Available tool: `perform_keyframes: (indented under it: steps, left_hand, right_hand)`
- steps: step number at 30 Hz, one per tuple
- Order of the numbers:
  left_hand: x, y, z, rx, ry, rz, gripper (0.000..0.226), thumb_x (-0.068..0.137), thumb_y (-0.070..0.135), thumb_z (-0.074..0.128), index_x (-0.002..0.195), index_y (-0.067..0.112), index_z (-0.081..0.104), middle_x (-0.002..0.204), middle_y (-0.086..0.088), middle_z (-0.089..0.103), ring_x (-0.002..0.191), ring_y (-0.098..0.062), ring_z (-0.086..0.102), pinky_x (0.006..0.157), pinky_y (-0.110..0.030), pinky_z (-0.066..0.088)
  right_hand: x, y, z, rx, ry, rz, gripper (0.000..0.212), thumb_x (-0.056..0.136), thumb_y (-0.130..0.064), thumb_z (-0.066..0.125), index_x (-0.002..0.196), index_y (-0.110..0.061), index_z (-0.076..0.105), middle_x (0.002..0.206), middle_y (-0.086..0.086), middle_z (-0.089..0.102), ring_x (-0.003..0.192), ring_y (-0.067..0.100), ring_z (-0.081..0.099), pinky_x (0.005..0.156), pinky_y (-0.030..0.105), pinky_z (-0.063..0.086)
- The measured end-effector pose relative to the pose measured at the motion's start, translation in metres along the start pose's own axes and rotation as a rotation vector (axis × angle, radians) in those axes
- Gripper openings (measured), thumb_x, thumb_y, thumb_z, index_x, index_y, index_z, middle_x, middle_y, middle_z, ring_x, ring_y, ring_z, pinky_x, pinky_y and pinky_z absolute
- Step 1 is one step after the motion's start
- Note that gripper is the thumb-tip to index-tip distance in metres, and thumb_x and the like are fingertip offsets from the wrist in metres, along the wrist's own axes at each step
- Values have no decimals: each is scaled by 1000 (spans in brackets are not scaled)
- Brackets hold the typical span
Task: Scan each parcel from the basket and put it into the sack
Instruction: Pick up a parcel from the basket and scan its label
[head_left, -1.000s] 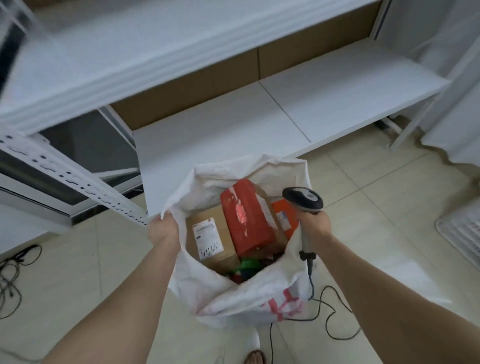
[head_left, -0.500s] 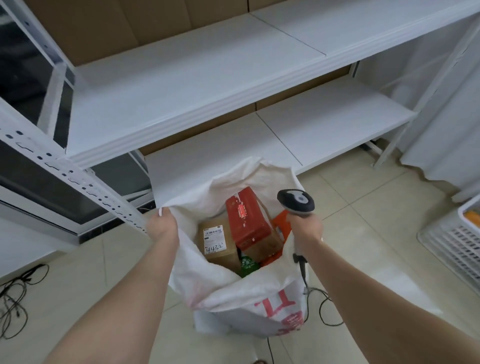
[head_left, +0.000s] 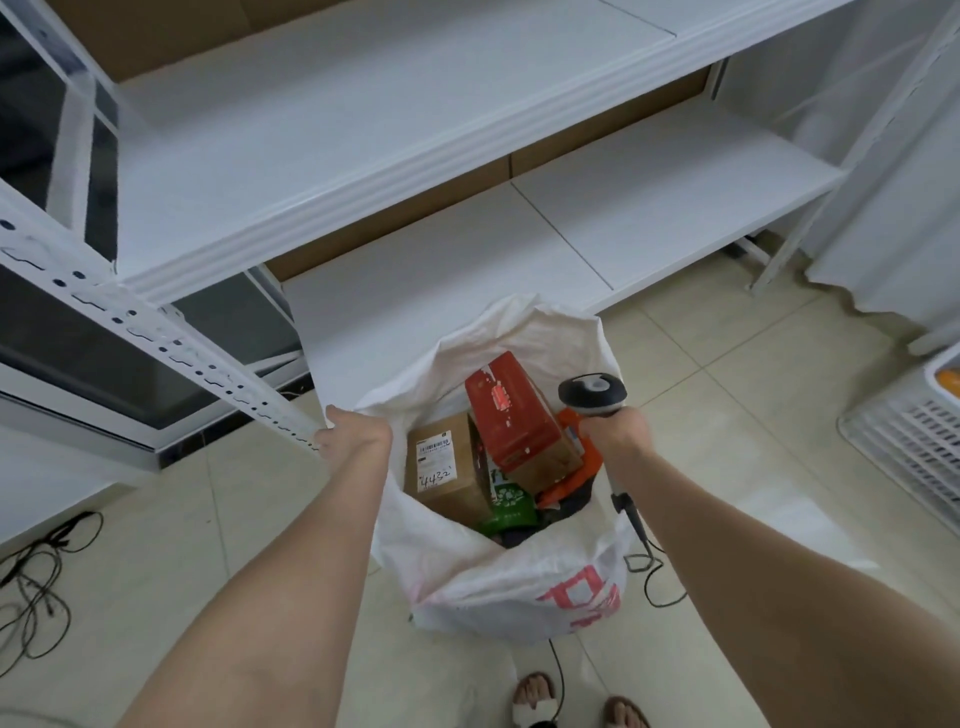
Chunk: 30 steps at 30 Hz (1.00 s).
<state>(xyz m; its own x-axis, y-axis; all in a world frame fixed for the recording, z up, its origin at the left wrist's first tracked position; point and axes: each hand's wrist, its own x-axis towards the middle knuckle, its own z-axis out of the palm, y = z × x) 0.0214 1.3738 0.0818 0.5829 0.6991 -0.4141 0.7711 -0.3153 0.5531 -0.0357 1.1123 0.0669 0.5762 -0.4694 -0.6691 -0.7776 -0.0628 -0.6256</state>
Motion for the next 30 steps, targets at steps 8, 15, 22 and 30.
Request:
perform_keyframes:
  steps: [8,15,22,30]
  left_hand:
    - [-30,4,18,300,-98,229,74,94,8,43,151,37,6,149,-18,16,133,-35,29,106,-46,30]
    - [-31,1,15,520,-109,147,57,92,11,42,146,19,24,149,-14,18,132,-36,28,108,-46,30]
    - [-52,17,4,572,-182,187,58,86,11,43,140,32,35,143,-16,17,127,-34,28,105,-44,35]
    - [-62,18,12,554,-276,221,53,90,16,46,140,31,38,136,-14,24,123,-35,34,102,-45,40]
  right_hand:
    - [-3,5,3,-95,-15,-16,16,78,-28,67,85,-14,62,84,6,65,84,26,65,81,39,57]
    - [2,17,4,-149,-28,-13,12,77,-21,68,76,-15,57,78,5,61,72,22,60,72,35,57]
    - [-1,11,-9,-77,-106,14,17,83,-14,69,96,-9,59,92,8,59,80,22,56,55,25,43]
    - [4,12,-19,-47,-106,39,38,83,-14,71,117,-5,57,106,10,59,75,18,56,49,22,41]
